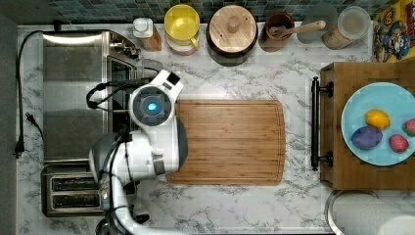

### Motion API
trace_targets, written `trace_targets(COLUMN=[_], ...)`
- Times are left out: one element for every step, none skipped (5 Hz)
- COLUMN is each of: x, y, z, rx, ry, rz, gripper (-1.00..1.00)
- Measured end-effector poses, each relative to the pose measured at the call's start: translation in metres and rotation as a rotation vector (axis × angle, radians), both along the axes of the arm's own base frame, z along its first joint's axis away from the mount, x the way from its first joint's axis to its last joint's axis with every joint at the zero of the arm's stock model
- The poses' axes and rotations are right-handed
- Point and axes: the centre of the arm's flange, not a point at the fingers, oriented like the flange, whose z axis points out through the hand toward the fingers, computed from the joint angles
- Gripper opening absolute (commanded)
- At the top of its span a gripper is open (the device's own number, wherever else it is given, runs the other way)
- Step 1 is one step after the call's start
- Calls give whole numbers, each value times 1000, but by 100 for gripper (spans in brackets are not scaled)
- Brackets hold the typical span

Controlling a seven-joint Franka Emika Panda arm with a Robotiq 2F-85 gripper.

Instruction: Close the oven.

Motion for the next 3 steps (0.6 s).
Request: trace_targets(x=[-15, -28, -46], y=[30, 67, 105], z=[19, 24, 25], rx=[-114, -247, -271], ry=[-2, -50, -38], rz=[27, 41, 84], gripper=[-100, -100, -100])
